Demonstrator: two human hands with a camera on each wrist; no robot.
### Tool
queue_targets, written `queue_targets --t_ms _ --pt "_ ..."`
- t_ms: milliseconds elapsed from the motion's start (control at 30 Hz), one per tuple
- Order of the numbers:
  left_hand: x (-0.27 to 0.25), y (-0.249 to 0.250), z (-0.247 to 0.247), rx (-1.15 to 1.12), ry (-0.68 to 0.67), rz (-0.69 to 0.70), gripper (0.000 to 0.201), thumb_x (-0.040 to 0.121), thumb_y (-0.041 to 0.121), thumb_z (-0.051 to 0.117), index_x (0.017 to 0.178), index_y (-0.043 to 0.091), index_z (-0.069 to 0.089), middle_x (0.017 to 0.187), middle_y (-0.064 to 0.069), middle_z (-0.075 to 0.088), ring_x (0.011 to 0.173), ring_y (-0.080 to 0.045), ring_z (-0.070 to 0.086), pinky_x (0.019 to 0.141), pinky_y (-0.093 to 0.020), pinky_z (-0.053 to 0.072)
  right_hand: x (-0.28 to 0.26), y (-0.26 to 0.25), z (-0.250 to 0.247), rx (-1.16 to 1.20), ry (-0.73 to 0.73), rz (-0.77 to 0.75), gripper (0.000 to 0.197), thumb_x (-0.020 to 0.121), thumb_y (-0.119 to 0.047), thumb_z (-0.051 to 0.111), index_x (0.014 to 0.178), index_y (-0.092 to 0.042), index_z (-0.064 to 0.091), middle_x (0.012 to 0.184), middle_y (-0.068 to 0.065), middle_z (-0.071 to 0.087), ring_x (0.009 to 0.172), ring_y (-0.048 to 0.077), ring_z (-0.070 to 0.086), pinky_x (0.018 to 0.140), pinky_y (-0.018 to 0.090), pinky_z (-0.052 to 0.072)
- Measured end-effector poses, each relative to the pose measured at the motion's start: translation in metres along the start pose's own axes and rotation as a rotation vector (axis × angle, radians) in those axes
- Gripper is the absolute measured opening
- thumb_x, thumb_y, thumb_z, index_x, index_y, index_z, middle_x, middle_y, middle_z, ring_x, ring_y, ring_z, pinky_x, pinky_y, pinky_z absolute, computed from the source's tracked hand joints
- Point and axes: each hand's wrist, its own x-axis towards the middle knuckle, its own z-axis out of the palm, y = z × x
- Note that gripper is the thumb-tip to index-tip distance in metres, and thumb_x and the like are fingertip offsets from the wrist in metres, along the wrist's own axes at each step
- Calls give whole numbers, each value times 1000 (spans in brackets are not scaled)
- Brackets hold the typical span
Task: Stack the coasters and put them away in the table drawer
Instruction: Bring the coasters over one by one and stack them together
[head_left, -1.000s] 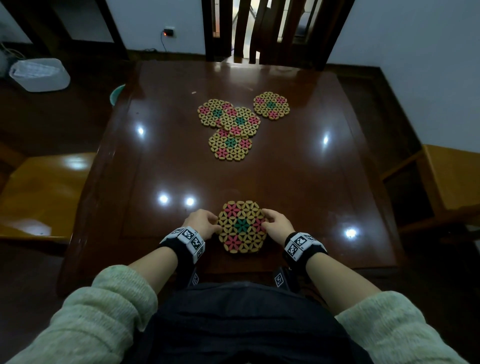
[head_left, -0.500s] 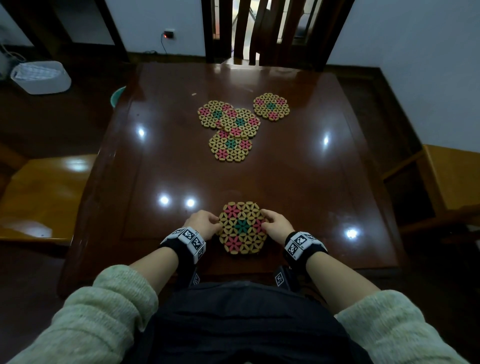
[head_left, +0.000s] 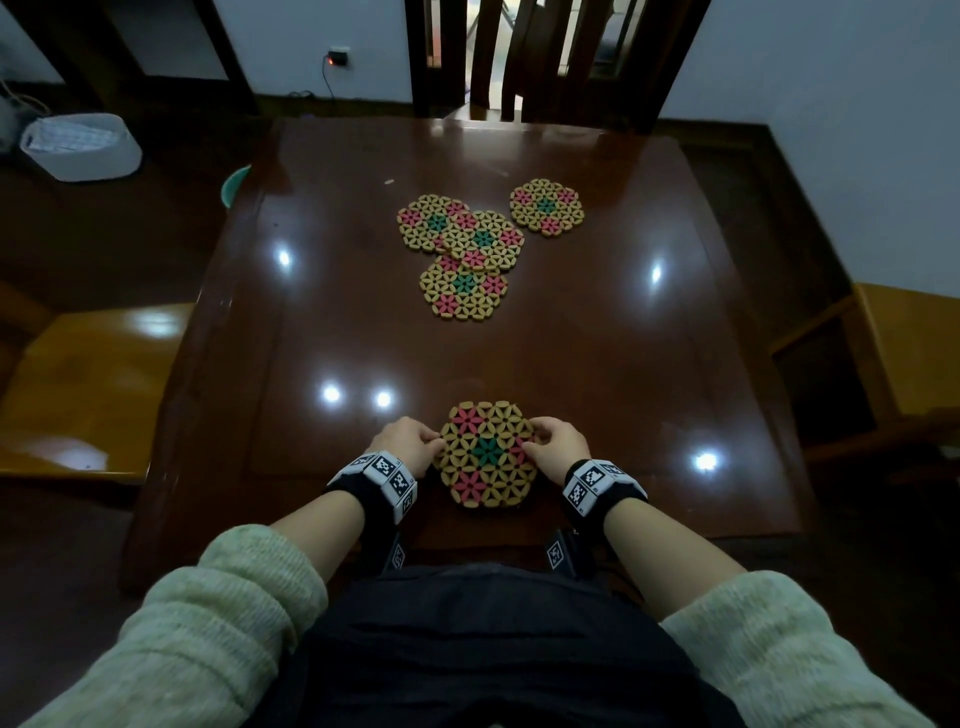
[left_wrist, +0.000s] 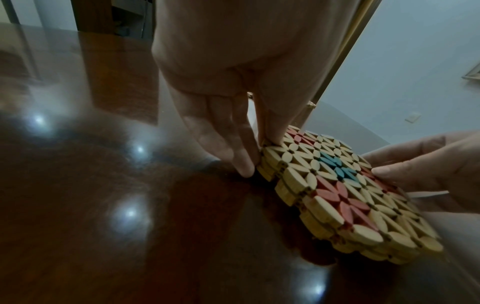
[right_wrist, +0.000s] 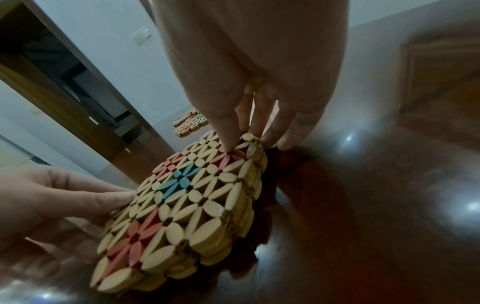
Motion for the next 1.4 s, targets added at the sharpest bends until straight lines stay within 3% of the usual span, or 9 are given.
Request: queue_targets --t_ms 133,733,900,1033,1133,1200,1300,1333,1400 --pt "1 -2 0 -5 3 11 27 91 39 58 110 26 72 107 3 74 87 -18 71 88 -37 57 1 1 1 33 31 10 42 90 -20 64 132 -15 58 129 6 63 120 22 58 99 31 47" --pt "4 -1 0 -19 -15 3 27 91 36 59 111 22 71 106 0 74 86 -17 70 86 -37 58 3 1 1 -1 33 16 39 90 -21 65 129 -17 60 123 4 64 113 20 60 92 28 49" --pt "11 1 -4 -44 -54 -54 25 89 36 63 107 22 72 96 2 75 72 -12 72 77 -33 60 5 -5 -2 -74 22 55 42 89 -26 67 128 -14 59 126 5 63 117 21 59 96 31 51" --pt "14 4 -8 -43 -104 -76 25 87 34 65 107 19 71 96 0 75 71 -12 73 69 -29 60 8 -8 -6 -99 -21 129 41 87 -31 69 123 -11 61 125 7 62 113 22 60 82 25 49" --pt "18 8 -13 -43 -148 -97 26 87 31 67 109 16 69 102 -3 73 70 -13 70 52 -20 53 13 -9 -12 -121 -92 154 43 87 -33 69 123 -12 61 126 6 62 112 21 60 77 24 46" --pt "21 12 -17 -63 -201 -116 29 88 30 65 111 13 66 104 -3 71 69 -12 65 45 -17 47 18 -11 -18 -127 -146 177 42 88 -37 67 120 -11 63 117 5 65 103 19 61 74 24 46" --pt "28 16 -30 -89 -261 -171 33 91 35 59 113 11 62 100 -3 69 69 -12 62 45 -21 43 32 -16 -29 -137 -182 207 42 91 -42 60 114 -8 67 86 1 64 86 18 60 69 26 48" --pt "32 16 -35 -105 -256 -185 33 92 36 57 114 11 61 100 -3 69 69 -13 62 47 -23 42 38 -18 -33 -138 -174 212 42 91 -42 58 115 -8 67 88 3 65 88 20 61 72 28 49" --pt "44 18 -41 -156 -211 -192 31 94 33 54 115 10 60 98 -2 68 65 -12 60 47 -22 40 51 -22 -40 -145 -136 196 42 92 -38 57 122 -9 64 110 7 67 103 23 63 84 32 51"
